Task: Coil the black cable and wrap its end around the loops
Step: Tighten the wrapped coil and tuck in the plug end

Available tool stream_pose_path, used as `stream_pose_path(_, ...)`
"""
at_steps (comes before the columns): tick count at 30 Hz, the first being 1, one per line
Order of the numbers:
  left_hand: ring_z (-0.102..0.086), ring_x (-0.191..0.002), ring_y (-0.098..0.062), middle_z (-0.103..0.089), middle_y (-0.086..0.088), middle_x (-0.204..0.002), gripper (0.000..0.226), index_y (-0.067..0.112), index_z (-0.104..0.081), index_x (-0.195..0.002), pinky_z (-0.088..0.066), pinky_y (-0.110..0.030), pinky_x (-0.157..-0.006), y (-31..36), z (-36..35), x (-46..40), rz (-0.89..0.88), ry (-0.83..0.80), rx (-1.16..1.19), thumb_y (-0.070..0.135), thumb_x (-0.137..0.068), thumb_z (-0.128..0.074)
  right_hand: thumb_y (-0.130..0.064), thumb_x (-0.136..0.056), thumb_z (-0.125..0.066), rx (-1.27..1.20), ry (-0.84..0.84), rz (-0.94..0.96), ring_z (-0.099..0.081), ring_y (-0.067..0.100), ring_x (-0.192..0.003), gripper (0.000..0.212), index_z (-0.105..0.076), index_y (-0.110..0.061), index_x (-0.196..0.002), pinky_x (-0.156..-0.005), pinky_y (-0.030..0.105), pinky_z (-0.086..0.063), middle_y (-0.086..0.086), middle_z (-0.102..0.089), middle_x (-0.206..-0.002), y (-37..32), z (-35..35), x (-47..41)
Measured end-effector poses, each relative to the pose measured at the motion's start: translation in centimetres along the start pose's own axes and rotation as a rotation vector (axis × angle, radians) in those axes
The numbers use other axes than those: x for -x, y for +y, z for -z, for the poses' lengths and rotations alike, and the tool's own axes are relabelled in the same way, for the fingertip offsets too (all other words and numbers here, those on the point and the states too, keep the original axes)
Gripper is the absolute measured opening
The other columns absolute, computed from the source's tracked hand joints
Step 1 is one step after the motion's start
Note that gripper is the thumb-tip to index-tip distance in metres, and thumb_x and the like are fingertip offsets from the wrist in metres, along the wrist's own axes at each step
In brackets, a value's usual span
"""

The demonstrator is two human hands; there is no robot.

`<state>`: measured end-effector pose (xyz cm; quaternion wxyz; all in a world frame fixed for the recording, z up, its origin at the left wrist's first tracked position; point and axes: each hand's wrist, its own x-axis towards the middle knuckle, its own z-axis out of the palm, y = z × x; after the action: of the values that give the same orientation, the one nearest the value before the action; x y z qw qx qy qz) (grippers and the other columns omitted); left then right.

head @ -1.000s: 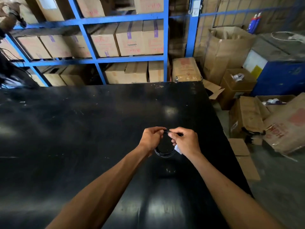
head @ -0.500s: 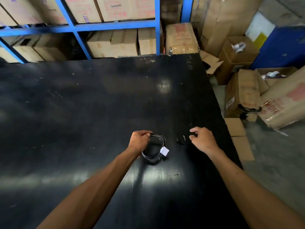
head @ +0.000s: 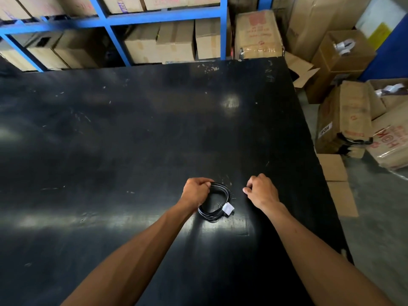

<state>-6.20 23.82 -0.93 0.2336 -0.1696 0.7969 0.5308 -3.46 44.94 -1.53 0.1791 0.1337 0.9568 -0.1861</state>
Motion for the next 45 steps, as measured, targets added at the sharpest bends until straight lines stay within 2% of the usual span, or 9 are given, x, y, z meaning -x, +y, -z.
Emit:
stream_pose_path(8,-0.047,-0.044,-0.001,-0.059,0.01,-0.056,0.025,0.019,-0.079,-0.091,-0.038,-0.015,-0.05,0.2,-0.4,0.9,0.006,-0.01,-0.001,0.009,-0.095,-0.056,-0.025,-0.095,-0.06,0.144,-0.036,0.115,-0.068,0.035,-0.101,0.025,-0.067,-0.004,-0.105,-0.087,0.041,-0.052,0.014,-0.07,-0.111,0.1,0.5,1.6)
stream_pose_path(11,-0.048,-0.045,-0.002,-0.06,0.009,-0.057,0.025,0.02,-0.079,-0.091,-0.039,-0.017,-0.052,0.3,-0.5,1.4,0.001,-0.004,0.008,0.01,-0.094,-0.056,-0.017,-0.093,-0.061,0.1,-0.117,0.166,-0.066,0.033,-0.094,0.012,-0.059,-0.013,-0.082,-0.076,0.04,-0.052,0.013,-0.068,-0.105,0.4,1.7,2.3)
stream_pose_path(16,-0.07,-0.088,-0.02,-0.076,-0.004,-0.093,0.024,0.019,-0.078,-0.099,-0.058,-0.031,-0.084,0.5,0.0,2.2,0.003,0.084,0.05,0.016,-0.093,-0.055,-0.009,-0.088,-0.075,-0.288,0.059,0.209,-0.072,0.016,-0.08,0.014,-0.064,-0.018,-0.093,-0.071,0.033,-0.057,-0.007,-0.076,-0.087,0.2,3.1,4.4)
stream_pose_path(20,-0.07,-0.095,-0.03,-0.076,-0.013,-0.104,0.026,0.019,-0.077,-0.106,-0.057,-0.036,-0.085,1.4,0.1,3.3,-0.022,0.182,0.058,0.018,-0.095,-0.053,-0.009,-0.085,-0.079,-0.443,0.137,0.421,-0.072,0.002,-0.082,0.014,-0.081,-0.018,-0.096,-0.075,0.021,-0.057,-0.009,-0.078,-0.089,-1.9,4.7,6.4)
stream_pose_path(25,-0.059,-0.058,-0.022,-0.07,-0.007,-0.073,0.028,0.018,-0.076,-0.108,-0.047,-0.027,-0.053,3.4,-0.6,5.3,-0.065,0.183,0.077,0.019,-0.094,-0.052,-0.021,-0.095,-0.068,-0.066,0.142,0.502,-0.071,0.025,-0.095,0.018,-0.081,-0.017,-0.107,-0.084,0.04,-0.057,0.007,-0.075,-0.105,-5.2,4.7,8.3)
stream_pose_path(29,-0.061,-0.066,-0.016,-0.07,0.001,-0.071,0.028,0.022,-0.078,-0.094,-0.051,-0.029,-0.061,4.6,-0.7,7.6,-0.049,0.093,0.226,0.017,-0.083,-0.052,-0.022,-0.097,-0.065,0.219,0.405,0.461,-0.074,0.029,-0.086,0.017,-0.073,-0.008,-0.103,-0.071,0.041,-0.062,0.01,-0.07,-0.099,-7.1,4.8,9.6)
stream_pose_path(32,-0.053,-0.06,-0.017,-0.063,0.001,-0.063,0.03,0.02,-0.078,-0.083,-0.043,-0.028,-0.056,5.0,-0.6,8.8,-0.03,0.07,0.307,0.015,-0.075,-0.05,-0.01,-0.082,-0.082,0.225,0.554,0.474,-0.074,0.03,-0.062,0.019,-0.069,-0.002,-0.093,-0.045,0.038,-0.06,0.013,-0.069,-0.077,-7.5,5.6,10.9)
stream_pose_path(41,-0.039,-0.042,-0.016,-0.051,0.0,-0.046,0.023,0.012,-0.06,-0.054,-0.031,-0.028,-0.047,6.8,0.3,9.8,0.06,0.07,0.416,0.015,-0.077,-0.056,-0.001,-0.069,-0.092,0.248,0.637,0.587,-0.066,0.025,-0.049,0.023,-0.069,-0.004,-0.069,-0.037,0.033,-0.056,0.012,-0.063,-0.065,-7.8,6.7,11.9)
stream_pose_path(45,-0.029,-0.038,-0.014,-0.043,0.0,-0.048,0.022,0.015,-0.05,-0.057,-0.025,-0.027,-0.04,7.3,1.5,9.9,0.133,-0.186,0.487,0.015,-0.079,-0.049,-0.003,-0.069,-0.092,0.269,0.616,0.616,-0.067,0.024,-0.05,0.022,-0.07,-0.004,-0.07,-0.039,0.034,-0.057,0.012,-0.064,-0.066,-7.6,6.9,12.2)
